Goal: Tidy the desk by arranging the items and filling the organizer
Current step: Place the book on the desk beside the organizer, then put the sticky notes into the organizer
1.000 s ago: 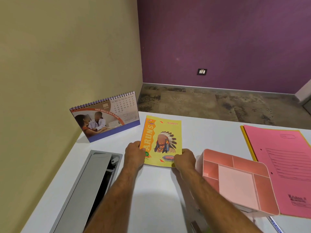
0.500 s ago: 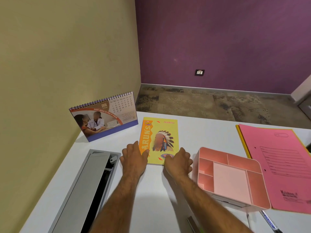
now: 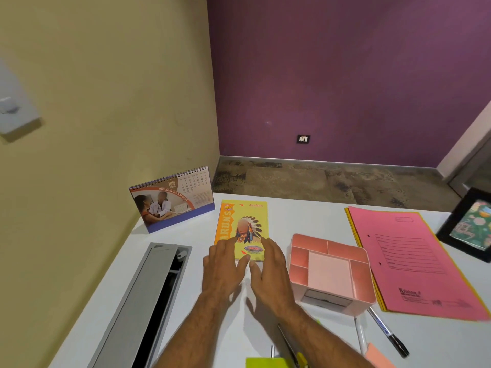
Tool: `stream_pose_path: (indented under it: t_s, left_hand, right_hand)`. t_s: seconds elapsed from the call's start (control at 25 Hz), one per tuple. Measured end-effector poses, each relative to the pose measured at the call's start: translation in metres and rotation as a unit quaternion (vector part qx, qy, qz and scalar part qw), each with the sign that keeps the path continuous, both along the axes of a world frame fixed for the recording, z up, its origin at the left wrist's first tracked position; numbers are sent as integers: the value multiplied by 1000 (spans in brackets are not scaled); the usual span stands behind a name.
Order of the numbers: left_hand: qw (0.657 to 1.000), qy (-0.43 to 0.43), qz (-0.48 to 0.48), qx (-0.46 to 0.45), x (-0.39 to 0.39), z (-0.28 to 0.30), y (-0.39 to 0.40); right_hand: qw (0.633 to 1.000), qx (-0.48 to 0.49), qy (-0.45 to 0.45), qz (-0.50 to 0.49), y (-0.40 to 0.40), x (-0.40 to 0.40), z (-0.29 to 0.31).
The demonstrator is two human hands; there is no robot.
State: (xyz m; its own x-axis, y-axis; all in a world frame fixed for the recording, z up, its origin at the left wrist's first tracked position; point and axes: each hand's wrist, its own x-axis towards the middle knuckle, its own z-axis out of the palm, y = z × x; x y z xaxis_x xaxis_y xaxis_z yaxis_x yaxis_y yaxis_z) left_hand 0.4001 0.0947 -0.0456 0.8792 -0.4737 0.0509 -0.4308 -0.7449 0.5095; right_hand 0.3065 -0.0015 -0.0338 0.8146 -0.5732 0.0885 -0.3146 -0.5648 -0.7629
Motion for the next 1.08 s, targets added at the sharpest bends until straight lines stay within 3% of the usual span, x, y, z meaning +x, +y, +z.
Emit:
stream_pose_path:
  t_s: [0.36, 0.68, 0.92, 1.08]
  left_hand:
    - [995, 67, -70, -23, -96, 4, 34]
    - [984, 138, -111, -10, -184, -16, 18]
    - [981, 173, -83, -23, -200, -33, 3]
    - [981, 173, -82, -38, -195, -31, -4]
  right_hand:
    - [999, 33, 5, -33, 11, -119, 10]
    - [972, 85, 150, -160, -19, -222, -25]
    - [953, 1, 280, -116, -26, -236, -33]
    - [946, -3, 298, -126, -30, -227, -33]
